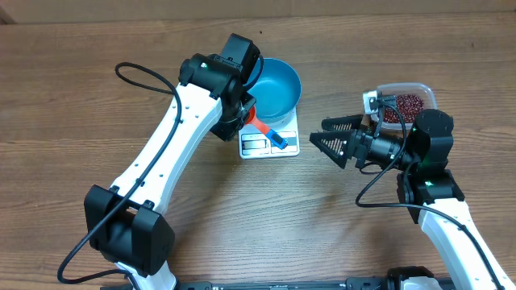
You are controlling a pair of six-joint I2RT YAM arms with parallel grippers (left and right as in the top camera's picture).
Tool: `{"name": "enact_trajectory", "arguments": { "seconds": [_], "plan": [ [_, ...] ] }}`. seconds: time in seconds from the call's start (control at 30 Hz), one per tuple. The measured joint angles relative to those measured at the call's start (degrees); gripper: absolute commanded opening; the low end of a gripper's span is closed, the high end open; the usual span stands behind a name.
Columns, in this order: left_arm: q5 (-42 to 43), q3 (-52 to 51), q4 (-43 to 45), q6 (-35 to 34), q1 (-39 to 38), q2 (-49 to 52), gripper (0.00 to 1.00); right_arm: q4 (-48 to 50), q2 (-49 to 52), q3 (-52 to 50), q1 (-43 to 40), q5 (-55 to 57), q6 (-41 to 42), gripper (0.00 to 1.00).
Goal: Scoop item into bowl and weigh 150g on scale
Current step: 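Move the right gripper toward the scoop's blue handle, then grasp the blue handle with the right gripper, release the left gripper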
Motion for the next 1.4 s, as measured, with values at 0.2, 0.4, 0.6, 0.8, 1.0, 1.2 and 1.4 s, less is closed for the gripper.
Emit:
{"name": "enact_trajectory", "arguments": {
  "seconds": [0.2, 0.4, 0.6, 0.8, 1.0, 1.2, 1.4],
  "plan": [
    [0.2, 0.0, -1.6, -3.0, 0.0, 0.0, 0.04, 0.7, 0.0, 0.0, 0.0, 1.2, 7.0, 1.00],
    [1.6, 0.0, -1.7, -5.8, 0.0, 0.0, 0.04, 0.8, 0.0, 0.0, 0.0, 4.6, 13.6, 1.00],
    [6.7, 0.0, 0.1, -8.5, 0.0, 0.0, 0.04, 0.7, 0.0, 0.0, 0.0, 5.8, 17.2, 1.00],
    [14.3, 0.0, 3.2, -9.2, 0.0, 0.0, 0.04, 0.7, 0.0, 0.0, 0.0, 6.3, 18.6, 1.00],
    [19.8, 0.0, 5.1, -11.1, 0.0, 0.0, 0.04, 0.7, 0.0, 0.0, 0.0, 6.3, 19.0, 1.00],
    [23.9, 0.0, 7.0, -13.1, 0.0, 0.0, 0.04, 0.7, 0.0, 0.0, 0.0, 6.4, 19.2, 1.00],
    [25.0, 0.0, 10.6, -15.5, -1.4, 0.0, 0.04, 0.7, 0.0, 0.0, 0.0, 6.6, 19.3, 0.94]
  ]
}}
